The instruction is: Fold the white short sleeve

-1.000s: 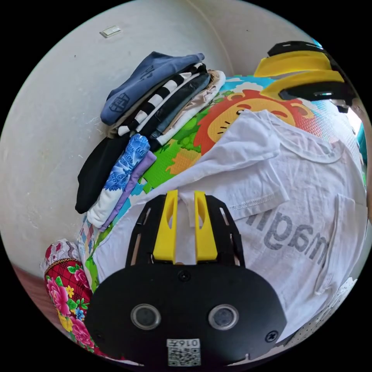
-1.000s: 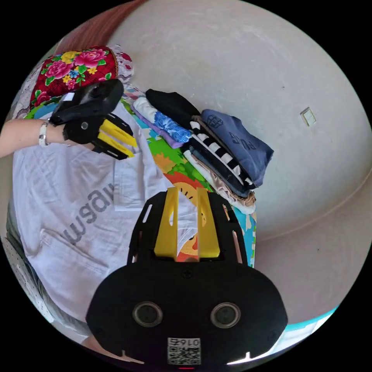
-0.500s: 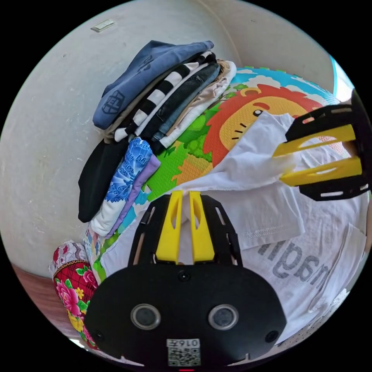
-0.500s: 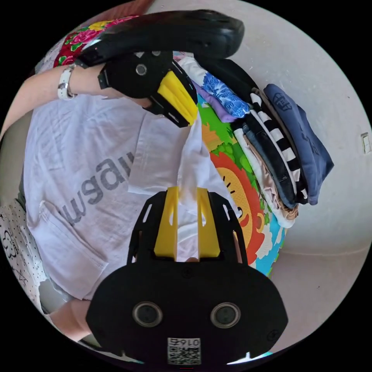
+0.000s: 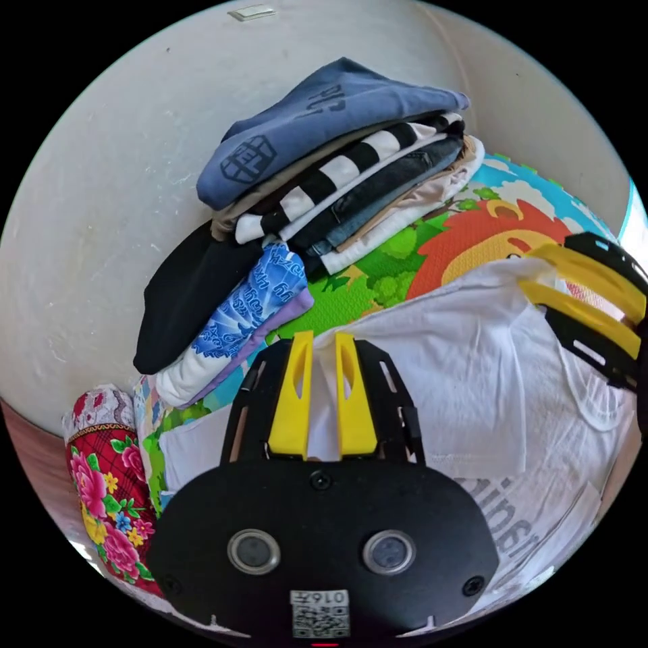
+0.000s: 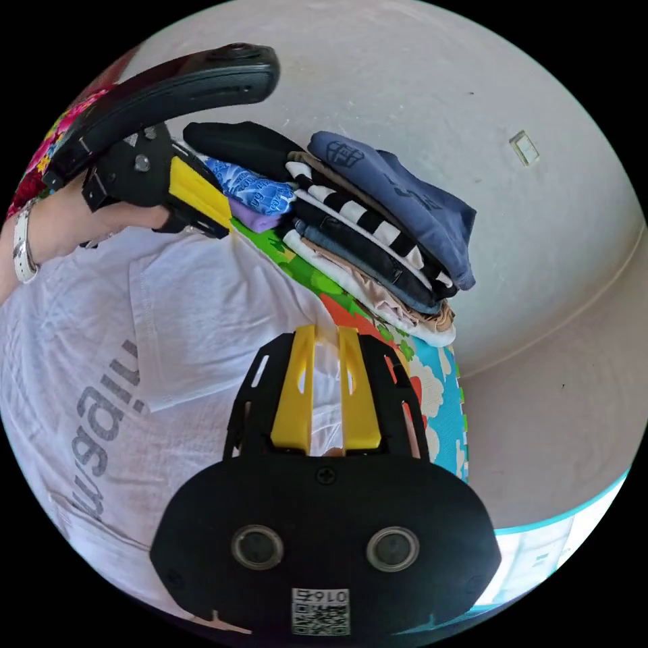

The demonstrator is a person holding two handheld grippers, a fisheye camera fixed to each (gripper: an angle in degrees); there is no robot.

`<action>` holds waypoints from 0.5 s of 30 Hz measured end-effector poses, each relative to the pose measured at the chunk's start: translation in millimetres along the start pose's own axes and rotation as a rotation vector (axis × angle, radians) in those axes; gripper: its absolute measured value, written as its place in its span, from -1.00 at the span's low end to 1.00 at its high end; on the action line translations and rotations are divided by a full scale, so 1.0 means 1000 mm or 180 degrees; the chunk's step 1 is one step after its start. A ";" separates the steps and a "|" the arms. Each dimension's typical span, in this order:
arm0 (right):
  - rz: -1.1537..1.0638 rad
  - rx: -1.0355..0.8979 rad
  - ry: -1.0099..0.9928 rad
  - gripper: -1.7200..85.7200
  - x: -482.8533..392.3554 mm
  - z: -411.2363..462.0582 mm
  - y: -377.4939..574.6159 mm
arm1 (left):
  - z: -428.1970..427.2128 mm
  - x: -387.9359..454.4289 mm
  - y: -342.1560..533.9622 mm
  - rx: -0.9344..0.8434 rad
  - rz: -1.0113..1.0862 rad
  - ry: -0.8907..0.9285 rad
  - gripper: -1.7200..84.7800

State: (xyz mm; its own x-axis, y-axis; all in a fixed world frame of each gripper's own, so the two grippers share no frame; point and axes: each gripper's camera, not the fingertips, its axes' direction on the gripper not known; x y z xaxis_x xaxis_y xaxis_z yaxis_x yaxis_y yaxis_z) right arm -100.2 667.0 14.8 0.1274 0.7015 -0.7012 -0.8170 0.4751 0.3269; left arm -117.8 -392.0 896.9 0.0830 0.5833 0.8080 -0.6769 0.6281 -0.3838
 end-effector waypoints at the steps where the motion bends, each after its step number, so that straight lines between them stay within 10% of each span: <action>1: 0.0126 -0.0030 -0.0147 -0.81 0.009 0.006 0.010 | 0.004 -0.006 -0.001 -0.0005 -0.0054 0.0041 -0.83; 15: 0.1122 -0.0136 -0.1361 -0.88 0.081 0.089 0.142 | 0.061 -0.194 0.011 0.0029 -0.1120 0.1664 -0.83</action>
State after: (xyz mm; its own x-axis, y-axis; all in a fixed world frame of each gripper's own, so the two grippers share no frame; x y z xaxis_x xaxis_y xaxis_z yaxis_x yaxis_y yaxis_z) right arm -155.5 839.0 60.8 0.0518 0.9715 -0.2313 -0.8724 0.1567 0.4629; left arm -185.8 -529.0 763.2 0.6468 0.5187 0.5591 -0.5501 0.8251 -0.1291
